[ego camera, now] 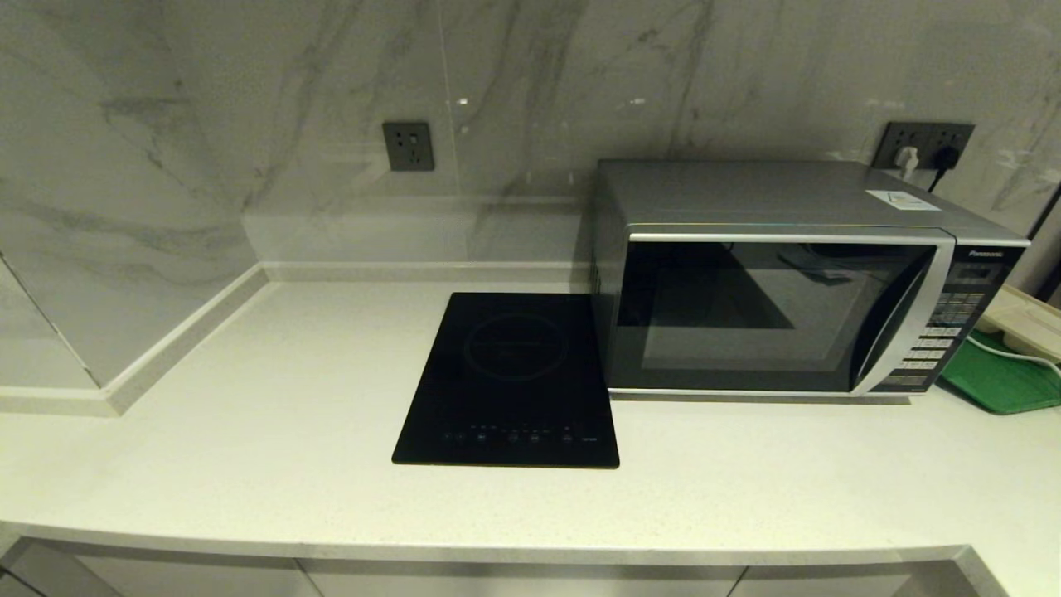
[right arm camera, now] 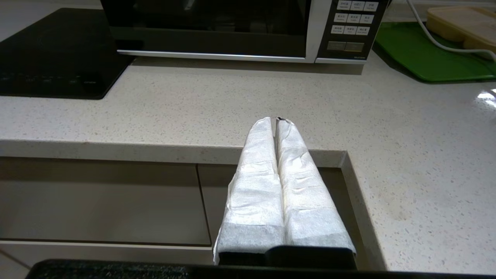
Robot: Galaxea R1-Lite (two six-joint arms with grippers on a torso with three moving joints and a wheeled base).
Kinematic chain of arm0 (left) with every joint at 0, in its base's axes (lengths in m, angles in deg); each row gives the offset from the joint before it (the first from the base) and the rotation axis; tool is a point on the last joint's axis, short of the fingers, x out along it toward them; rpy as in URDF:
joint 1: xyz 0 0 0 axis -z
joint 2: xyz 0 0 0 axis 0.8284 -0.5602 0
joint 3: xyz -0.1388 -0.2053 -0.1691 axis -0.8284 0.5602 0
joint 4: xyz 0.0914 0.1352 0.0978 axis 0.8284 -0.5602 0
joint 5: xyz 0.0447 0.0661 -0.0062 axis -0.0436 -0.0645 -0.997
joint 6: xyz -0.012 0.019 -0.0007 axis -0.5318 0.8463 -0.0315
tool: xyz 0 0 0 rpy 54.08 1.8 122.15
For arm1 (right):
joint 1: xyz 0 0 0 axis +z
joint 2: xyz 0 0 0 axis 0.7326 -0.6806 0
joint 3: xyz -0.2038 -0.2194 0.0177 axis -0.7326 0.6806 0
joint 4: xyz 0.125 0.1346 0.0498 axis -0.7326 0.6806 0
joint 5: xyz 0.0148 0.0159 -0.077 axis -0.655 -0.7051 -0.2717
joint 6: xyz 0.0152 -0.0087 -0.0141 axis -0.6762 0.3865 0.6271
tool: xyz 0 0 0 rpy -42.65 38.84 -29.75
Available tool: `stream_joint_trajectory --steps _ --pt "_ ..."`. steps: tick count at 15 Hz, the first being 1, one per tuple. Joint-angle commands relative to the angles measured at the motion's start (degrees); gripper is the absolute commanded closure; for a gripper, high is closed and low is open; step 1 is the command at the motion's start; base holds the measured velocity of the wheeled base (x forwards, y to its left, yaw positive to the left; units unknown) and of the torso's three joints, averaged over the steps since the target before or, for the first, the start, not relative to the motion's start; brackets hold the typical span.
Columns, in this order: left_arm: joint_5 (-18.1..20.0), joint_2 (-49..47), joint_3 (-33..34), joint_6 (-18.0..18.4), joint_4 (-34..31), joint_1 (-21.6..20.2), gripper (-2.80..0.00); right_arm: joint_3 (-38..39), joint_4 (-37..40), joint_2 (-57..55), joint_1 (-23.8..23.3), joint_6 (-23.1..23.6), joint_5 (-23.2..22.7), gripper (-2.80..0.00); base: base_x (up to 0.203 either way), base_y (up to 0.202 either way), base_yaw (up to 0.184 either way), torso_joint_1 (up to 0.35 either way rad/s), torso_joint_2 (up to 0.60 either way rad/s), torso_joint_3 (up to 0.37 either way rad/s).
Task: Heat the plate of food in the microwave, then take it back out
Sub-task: Open the microwave oven
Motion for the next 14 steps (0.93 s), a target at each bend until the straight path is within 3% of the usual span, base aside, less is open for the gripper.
stream_joint_trajectory --steps 1,14 --pt "0.0 0.0 0.0 -0.1 0.0 0.0 0.0 0.1 0.1 -0.1 0.0 -0.2 0.0 0.0 0.0 0.0 0.0 0.0 0.0 0.0" --pt "0.0 0.0 0.0 -0.1 0.0 0.0 0.0 0.2 -0.4 -0.2 0.0 -4.6 0.7 0.0 0.0 0.0 0.0 0.0 0.0 0.0"
